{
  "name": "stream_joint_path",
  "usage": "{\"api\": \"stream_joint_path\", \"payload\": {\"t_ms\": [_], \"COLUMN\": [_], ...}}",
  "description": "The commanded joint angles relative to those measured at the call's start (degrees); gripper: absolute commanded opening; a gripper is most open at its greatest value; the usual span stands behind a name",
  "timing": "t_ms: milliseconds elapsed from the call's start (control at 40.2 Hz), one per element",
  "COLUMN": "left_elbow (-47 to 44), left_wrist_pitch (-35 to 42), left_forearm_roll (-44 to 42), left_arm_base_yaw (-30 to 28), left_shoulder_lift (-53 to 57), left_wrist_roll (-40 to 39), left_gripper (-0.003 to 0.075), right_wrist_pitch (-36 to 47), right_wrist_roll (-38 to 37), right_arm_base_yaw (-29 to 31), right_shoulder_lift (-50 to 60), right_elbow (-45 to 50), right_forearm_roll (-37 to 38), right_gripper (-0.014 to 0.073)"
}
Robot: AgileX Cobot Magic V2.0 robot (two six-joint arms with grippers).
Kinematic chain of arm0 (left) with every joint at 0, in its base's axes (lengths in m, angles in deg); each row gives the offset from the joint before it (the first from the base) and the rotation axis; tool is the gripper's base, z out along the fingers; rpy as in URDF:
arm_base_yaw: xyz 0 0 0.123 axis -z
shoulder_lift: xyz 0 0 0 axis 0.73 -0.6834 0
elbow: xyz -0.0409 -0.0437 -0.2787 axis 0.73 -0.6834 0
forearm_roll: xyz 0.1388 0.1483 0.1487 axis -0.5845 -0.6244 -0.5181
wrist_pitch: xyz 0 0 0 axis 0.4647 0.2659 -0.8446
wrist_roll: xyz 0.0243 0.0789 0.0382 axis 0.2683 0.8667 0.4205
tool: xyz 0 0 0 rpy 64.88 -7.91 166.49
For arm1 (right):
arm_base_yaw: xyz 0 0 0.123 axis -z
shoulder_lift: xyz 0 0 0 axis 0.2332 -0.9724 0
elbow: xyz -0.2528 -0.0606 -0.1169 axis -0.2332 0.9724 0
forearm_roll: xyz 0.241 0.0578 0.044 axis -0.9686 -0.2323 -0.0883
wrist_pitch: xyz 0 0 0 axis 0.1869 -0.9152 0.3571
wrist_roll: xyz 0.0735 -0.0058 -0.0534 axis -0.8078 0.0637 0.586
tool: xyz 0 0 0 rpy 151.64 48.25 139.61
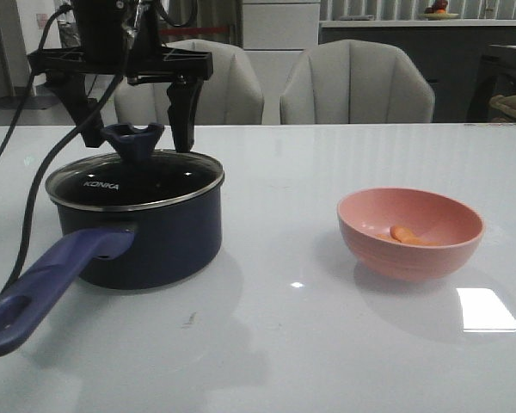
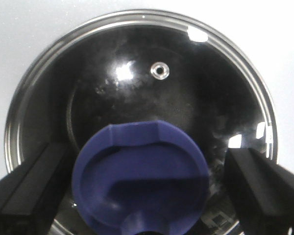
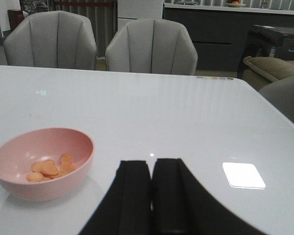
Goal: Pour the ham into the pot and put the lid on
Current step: 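Lower the left gripper onto the purple knob of the glass lid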
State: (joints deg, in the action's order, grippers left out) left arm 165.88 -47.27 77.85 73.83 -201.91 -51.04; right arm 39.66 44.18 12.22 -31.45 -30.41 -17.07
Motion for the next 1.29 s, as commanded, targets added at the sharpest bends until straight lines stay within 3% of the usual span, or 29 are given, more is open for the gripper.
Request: {"api": "stream_joint_path", "payload": {"t_ms": [0,647,970,1094,1268], "left_elbow": [1.9,1.9,1.9,1.9,1.9], "left_wrist_pitch": [-0.4,-1.2,-1.7,-1.7,-1.7], "left_forearm_roll": [0.3,-0.4,0.0,0.0,0.0], "left_arm_base_yaw": [0.4,0.4,0.4,0.4,0.4], "left_shoulder_lift": [3.1,1.8,1.8,1.8,1.9], "left_wrist_roll": [-0.8,-0.8,-0.8,-0.7,-0.5], "left_gripper": [0.0636,0.0623,0.0267,0.0209,0.0205], "right_wrist_pitch": [4.6,4.6,4.6,4.6,4.6], "right_wrist_roll": [0.4,0.4,0.4,0.4,0.4], "right_arm_base_yaw": [0.3,0.3,0.3,0.3,0.3], "right_shoulder_lift": [1.2,1.2,1.2,1.2,1.2], "right_elbow": [-0.3,-0.3,-0.3,-0.3,-0.3], "right_forearm_roll": [0.9,0.9,0.9,0.9,0.9], "right_gripper": [0.0145,0.0145,0.0145,0.0145,0.0145]}}
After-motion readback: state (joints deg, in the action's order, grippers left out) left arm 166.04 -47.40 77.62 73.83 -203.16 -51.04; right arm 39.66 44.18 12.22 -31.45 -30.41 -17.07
